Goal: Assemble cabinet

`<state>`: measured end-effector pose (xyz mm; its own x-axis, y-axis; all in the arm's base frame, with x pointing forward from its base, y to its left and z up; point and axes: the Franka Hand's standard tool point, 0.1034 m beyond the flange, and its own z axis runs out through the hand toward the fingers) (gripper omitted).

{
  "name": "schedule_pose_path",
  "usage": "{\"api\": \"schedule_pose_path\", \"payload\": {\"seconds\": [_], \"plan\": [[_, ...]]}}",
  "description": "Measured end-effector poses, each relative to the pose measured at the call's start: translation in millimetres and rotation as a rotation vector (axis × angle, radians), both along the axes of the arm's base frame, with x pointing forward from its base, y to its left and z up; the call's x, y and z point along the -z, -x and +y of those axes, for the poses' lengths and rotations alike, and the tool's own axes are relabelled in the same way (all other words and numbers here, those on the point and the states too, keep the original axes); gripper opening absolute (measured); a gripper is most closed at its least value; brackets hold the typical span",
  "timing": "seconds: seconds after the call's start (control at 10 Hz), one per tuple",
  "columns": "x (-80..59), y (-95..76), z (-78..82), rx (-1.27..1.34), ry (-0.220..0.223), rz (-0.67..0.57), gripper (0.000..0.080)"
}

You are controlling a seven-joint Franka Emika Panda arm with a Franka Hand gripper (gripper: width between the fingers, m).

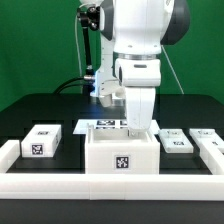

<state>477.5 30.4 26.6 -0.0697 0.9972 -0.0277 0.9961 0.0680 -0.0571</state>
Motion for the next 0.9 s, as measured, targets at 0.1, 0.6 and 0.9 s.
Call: {"api": "schedule_pose_path", "payload": {"seconds": [0.1,0.6,0.9], "plan": [[0.0,0.0,0.0,0.000,0.000,0.000,0.0029],[-0.2,-2.9,0.6,0.001,0.000,-0.002,0.0029],[-0.4,-37.6,13.4,0.013,-0.014,-0.042,0.0029]]}}
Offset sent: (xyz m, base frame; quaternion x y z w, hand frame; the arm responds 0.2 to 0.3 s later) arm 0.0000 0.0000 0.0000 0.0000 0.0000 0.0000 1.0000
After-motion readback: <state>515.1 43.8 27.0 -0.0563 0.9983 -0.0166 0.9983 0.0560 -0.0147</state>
